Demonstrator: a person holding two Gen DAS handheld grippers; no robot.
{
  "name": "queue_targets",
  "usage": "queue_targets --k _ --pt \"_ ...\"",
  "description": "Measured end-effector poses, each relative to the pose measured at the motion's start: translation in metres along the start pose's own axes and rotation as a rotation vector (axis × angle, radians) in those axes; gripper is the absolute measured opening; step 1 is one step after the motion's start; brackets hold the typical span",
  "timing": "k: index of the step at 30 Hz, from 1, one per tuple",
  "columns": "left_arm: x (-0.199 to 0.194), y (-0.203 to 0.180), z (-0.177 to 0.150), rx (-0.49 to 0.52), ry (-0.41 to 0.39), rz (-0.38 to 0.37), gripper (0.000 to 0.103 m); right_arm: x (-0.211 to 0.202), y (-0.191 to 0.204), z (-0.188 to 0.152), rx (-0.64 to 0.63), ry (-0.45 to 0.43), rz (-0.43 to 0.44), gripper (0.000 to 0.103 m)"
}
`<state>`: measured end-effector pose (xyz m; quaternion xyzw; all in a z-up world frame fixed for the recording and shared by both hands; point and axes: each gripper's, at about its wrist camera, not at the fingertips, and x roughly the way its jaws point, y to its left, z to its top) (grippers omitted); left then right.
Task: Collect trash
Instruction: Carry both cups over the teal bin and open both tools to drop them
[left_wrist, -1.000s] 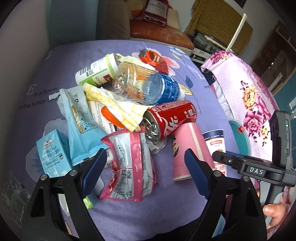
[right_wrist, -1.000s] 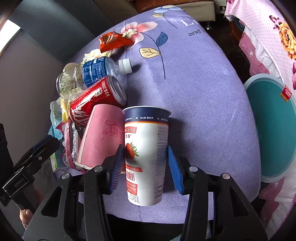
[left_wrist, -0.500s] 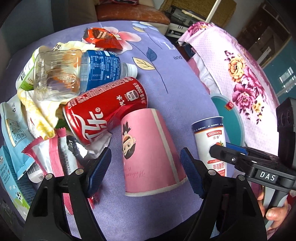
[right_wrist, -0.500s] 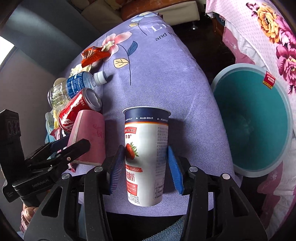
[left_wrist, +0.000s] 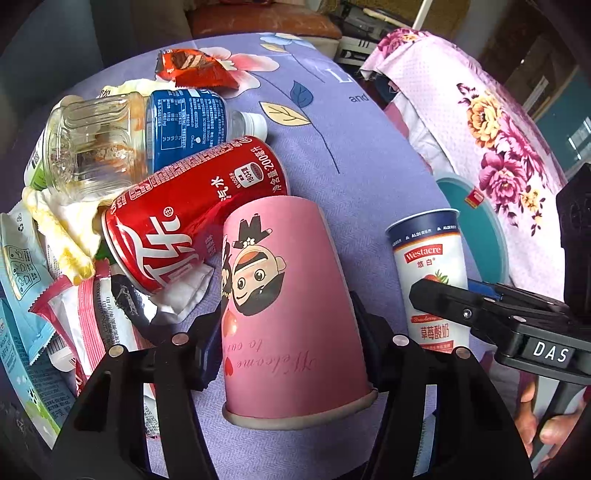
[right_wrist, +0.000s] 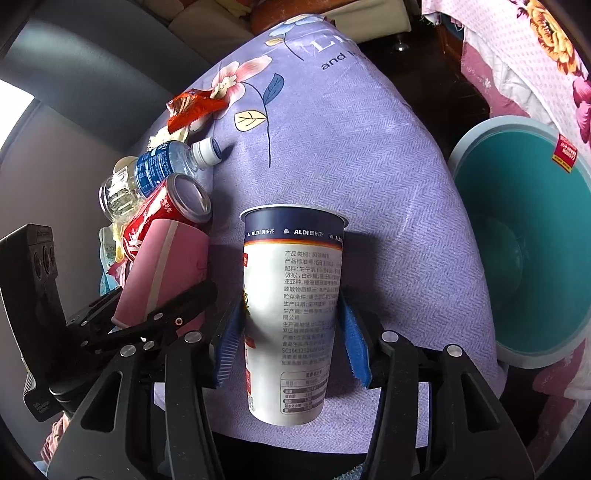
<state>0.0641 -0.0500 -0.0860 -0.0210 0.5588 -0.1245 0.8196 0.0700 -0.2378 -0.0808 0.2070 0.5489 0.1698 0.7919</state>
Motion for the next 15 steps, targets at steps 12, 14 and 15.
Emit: queue_targets --k 12,14,15 --pt "-0.009 -0.09 0.041 0.221 -0.03 -0.053 0.061 -0.109 -0.083 0.02 0.16 -0.289 -0.105 0.047" --pt "0.0 -0.117 0.05 0.27 -0.023 -0.078 0.061 -0.124 -0.109 0.016 0.209 -0.314 -0.137 0.047" --pt "0.006 -0.131 0.053 0.296 -0.019 -0.089 0.061 -0.129 -0.12 0.013 0.232 -0.324 -0.157 0.048"
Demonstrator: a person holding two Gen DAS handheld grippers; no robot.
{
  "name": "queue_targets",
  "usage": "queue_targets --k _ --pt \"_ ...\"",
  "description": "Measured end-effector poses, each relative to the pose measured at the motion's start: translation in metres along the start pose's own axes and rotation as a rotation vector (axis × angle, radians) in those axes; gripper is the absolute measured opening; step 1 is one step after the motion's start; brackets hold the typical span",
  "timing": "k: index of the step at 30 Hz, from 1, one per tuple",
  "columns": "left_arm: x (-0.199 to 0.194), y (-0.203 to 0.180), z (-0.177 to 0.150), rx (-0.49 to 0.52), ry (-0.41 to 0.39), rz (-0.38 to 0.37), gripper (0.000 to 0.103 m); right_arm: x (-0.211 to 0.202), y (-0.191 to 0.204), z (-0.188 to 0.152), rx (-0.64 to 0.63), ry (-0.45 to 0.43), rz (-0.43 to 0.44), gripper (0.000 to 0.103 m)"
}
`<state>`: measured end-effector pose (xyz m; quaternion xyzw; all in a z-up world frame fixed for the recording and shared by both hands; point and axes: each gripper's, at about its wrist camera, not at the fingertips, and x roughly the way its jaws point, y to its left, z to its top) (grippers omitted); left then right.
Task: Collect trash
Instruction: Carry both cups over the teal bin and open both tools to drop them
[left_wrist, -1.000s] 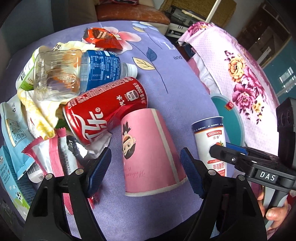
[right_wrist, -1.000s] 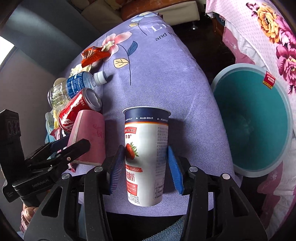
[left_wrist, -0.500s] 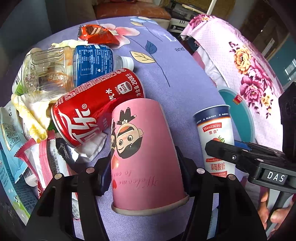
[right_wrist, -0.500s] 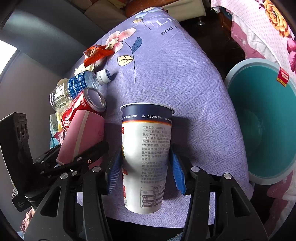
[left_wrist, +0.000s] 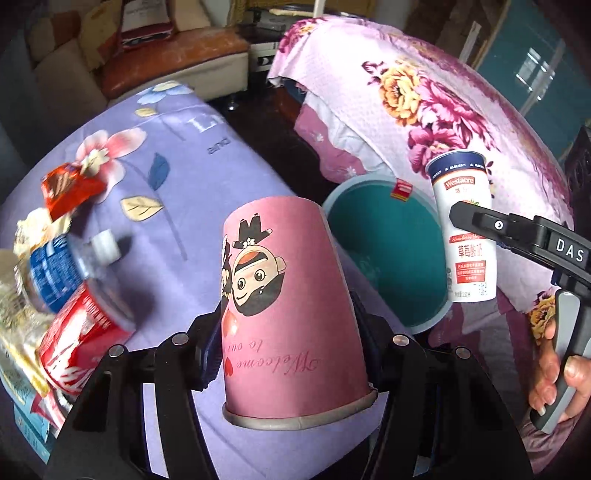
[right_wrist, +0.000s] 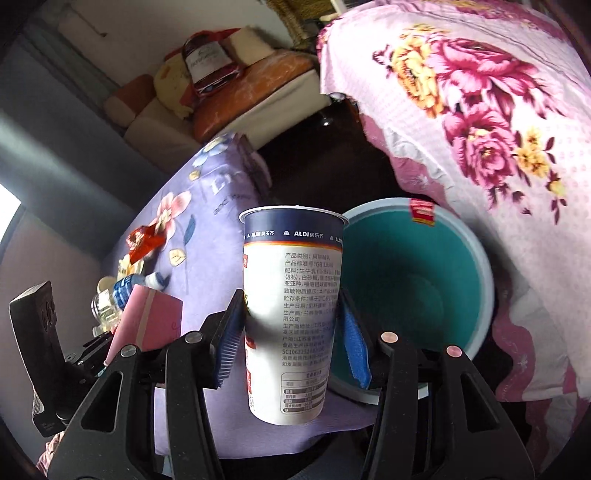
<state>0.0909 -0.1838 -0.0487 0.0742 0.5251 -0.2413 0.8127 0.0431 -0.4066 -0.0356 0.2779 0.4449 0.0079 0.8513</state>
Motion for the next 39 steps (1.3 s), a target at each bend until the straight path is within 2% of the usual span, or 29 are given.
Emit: queue_targets --k 3,7,15,17,19,34,36,38,39 --pt "0.022 -0.036 0.015 0.073 0.018 -0.025 0.061 -0.011 -0.035 0.001 0.052 -0.021 -0.049 0.048" --pt "0.051 -0.071 0.024 0.129 0.061 -0.052 0.061 -0.013 -0.066 -0.001 0.086 -0.007 -0.09 0.048" --pt "0.082 -0.096 0.022 0.165 0.114 -0.052 0.069 0.004 -0.086 -0.009 0.111 0.037 -0.106 0.048" --pt "0.082 -0.096 0.022 0.166 0.102 -0.035 0.083 0.008 -0.086 -0.009 0.11 0.047 -0.102 0.048" --pt "0.08 -0.091 0.023 0.152 0.095 -0.021 0.086 0.012 -0.084 -0.01 0.104 0.056 -0.1 0.048" --pt "0.056 -0.026 0.009 -0.034 0.088 -0.039 0.094 0.042 -0.071 -0.02 0.091 0.147 -0.124 0.049" --pt "0.054 -0.02 0.005 -0.048 0.089 -0.04 0.094 0.042 -0.065 -0.021 0.086 0.15 -0.124 0.053" --pt "0.051 -0.015 0.0 -0.06 0.09 -0.039 0.094 0.039 -0.059 -0.022 0.078 0.145 -0.129 0.063" --pt "0.049 -0.014 -0.002 -0.064 0.089 -0.04 0.094 0.038 -0.055 -0.023 0.07 0.141 -0.132 0.065"
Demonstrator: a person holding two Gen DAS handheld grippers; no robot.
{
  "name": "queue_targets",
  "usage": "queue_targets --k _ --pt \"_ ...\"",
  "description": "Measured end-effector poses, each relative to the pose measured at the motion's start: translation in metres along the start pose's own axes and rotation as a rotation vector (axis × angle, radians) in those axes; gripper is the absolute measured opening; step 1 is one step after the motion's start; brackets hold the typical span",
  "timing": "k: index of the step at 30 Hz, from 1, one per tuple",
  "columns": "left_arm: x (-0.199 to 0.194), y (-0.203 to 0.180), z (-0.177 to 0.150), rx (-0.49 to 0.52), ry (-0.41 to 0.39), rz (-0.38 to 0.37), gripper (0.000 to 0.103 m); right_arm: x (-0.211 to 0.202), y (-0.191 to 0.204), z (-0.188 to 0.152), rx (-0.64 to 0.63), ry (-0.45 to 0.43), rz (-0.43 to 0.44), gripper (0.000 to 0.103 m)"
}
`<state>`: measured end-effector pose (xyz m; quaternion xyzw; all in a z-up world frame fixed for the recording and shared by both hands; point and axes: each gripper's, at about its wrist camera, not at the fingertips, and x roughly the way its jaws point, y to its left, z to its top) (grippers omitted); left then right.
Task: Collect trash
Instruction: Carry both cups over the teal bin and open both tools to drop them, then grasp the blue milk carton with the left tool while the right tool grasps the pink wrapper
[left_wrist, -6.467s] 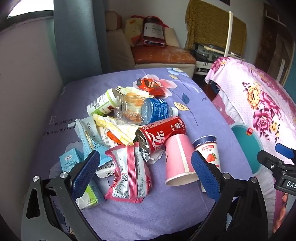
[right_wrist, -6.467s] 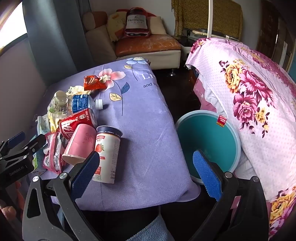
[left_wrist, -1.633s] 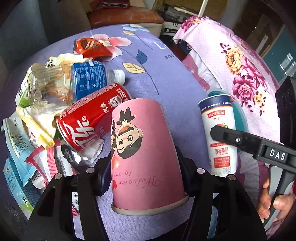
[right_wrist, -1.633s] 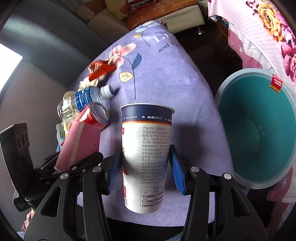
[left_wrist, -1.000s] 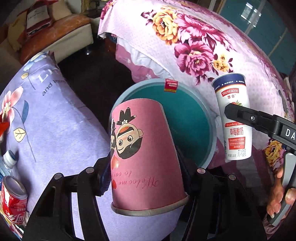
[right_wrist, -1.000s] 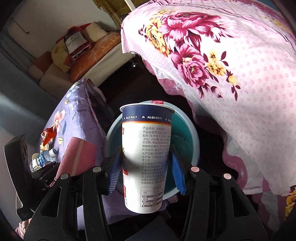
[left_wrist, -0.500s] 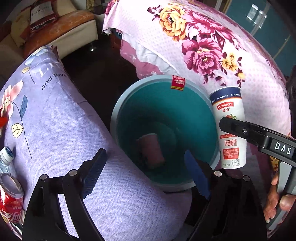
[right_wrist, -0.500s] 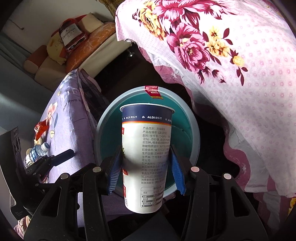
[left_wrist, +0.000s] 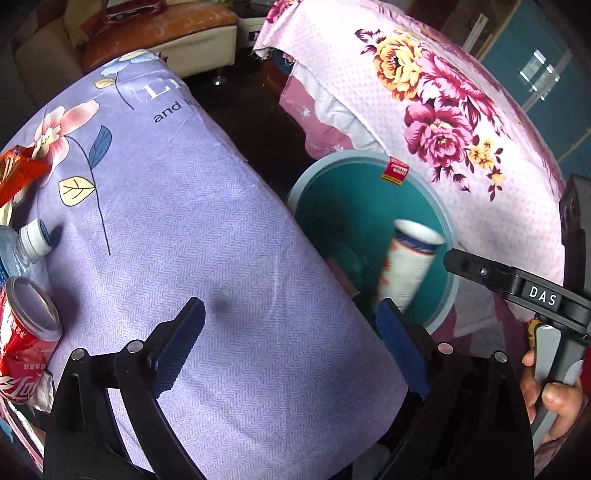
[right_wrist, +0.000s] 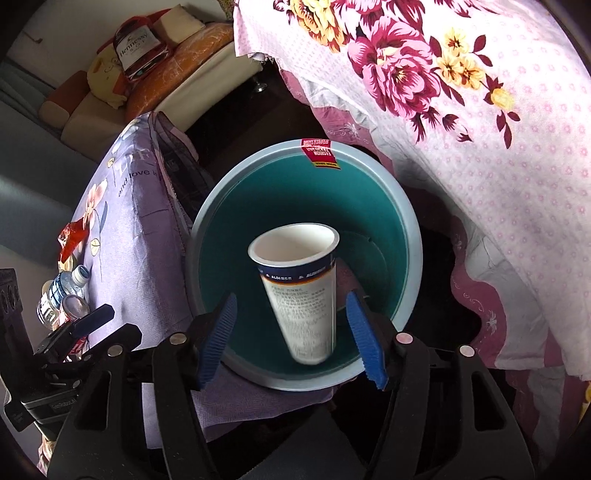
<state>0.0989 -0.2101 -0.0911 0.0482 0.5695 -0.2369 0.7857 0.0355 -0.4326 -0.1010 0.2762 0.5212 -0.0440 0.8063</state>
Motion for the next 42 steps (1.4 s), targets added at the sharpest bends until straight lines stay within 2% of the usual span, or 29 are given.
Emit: queue_targets --k 4,8,16,21,29,35,42 --pt "-0.011 0.011 -0.01 -0.016 -0.017 0.007 0.094 -0.008 0.017 -0.003 -0.036 -0.008 -0.016 0.073" --pt "-0.025 0.028 -0.021 -0.047 -0.033 0.013 0.094 -0.015 0.04 -0.008 -0.088 -0.017 -0.034 0.076" --pt "-0.058 0.075 -0.05 -0.146 -0.071 0.037 0.094 -0.015 0.103 -0.029 -0.224 0.005 -0.034 0.077" --pt "-0.083 0.108 -0.071 -0.212 -0.104 0.057 0.094 -0.013 0.146 -0.047 -0.315 0.021 -0.026 0.081" --pt "-0.12 0.168 -0.112 -0.331 -0.147 0.103 0.094 -0.006 0.211 -0.08 -0.446 0.073 -0.017 0.083" --pt "-0.149 0.21 -0.147 -0.414 -0.188 0.168 0.094 0.007 0.254 -0.103 -0.518 0.126 0.005 0.083" --pt "-0.157 0.262 -0.183 -0.533 -0.186 0.223 0.094 0.025 0.299 -0.128 -0.598 0.196 0.039 0.083"
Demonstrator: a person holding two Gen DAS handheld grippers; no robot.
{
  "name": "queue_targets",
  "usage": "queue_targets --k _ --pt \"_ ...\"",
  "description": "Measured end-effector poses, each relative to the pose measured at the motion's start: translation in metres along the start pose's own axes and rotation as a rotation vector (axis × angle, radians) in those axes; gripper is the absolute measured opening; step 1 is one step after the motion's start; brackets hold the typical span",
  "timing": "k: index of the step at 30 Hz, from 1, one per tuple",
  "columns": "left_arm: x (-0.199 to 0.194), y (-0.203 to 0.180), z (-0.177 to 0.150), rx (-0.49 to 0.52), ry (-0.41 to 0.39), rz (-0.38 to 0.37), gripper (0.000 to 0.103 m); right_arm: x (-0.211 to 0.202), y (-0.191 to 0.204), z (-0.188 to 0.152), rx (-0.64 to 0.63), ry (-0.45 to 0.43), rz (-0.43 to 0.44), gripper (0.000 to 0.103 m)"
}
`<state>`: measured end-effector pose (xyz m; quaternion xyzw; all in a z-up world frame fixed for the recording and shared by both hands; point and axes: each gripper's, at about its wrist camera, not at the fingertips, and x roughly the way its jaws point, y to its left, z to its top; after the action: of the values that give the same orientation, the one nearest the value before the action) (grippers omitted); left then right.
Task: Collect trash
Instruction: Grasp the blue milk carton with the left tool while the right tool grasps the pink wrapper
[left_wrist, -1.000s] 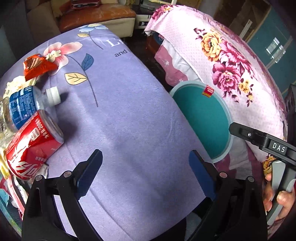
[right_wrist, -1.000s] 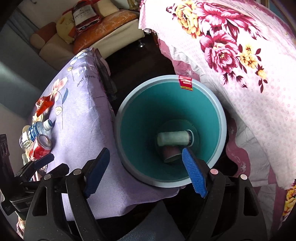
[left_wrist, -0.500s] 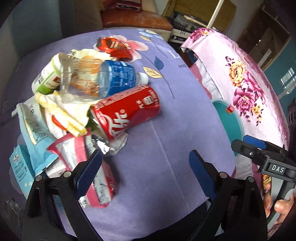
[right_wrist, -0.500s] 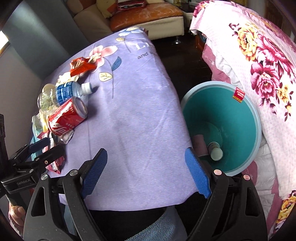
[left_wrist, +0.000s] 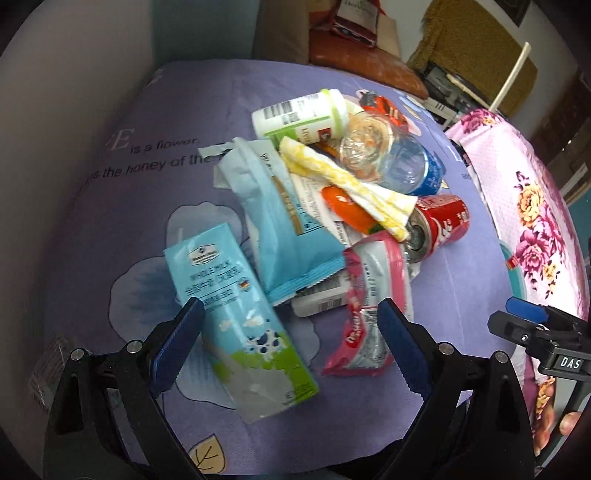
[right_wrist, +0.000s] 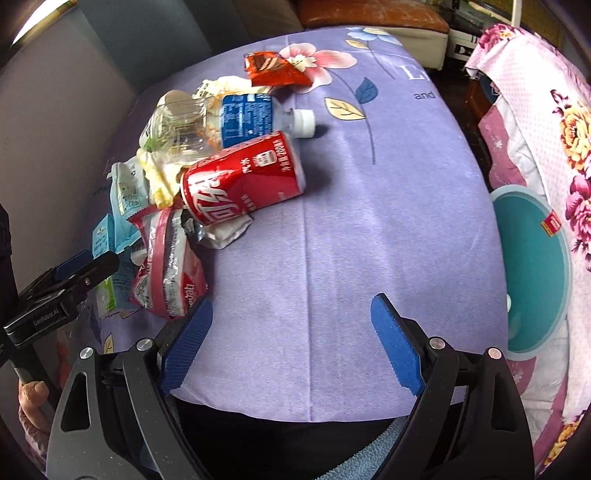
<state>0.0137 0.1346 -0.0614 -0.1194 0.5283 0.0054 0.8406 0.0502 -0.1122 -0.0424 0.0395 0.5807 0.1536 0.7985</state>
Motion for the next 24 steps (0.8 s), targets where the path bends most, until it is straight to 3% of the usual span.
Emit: queue_targets --k 6,11,20,24 --pt "0.01 0.023 -0.002 -0.017 0.002 0.053 0.097 0.018 0.027 0.01 -0.017 0.045 0.026 0.083" --pt "0.009 0.045 -0.008 -0.067 0.006 -0.011 0.097 0.027 0.046 0.017 -0.038 0.069 0.044 0.083" --pt "0.002 0.074 -0.014 -0.098 0.006 0.005 0.097 0.058 0.08 0.027 -0.072 0.116 0.094 0.083" --pt "0.007 0.075 -0.023 -0.087 0.048 0.02 0.097 0.069 0.086 0.025 -0.079 0.129 0.096 0.083"
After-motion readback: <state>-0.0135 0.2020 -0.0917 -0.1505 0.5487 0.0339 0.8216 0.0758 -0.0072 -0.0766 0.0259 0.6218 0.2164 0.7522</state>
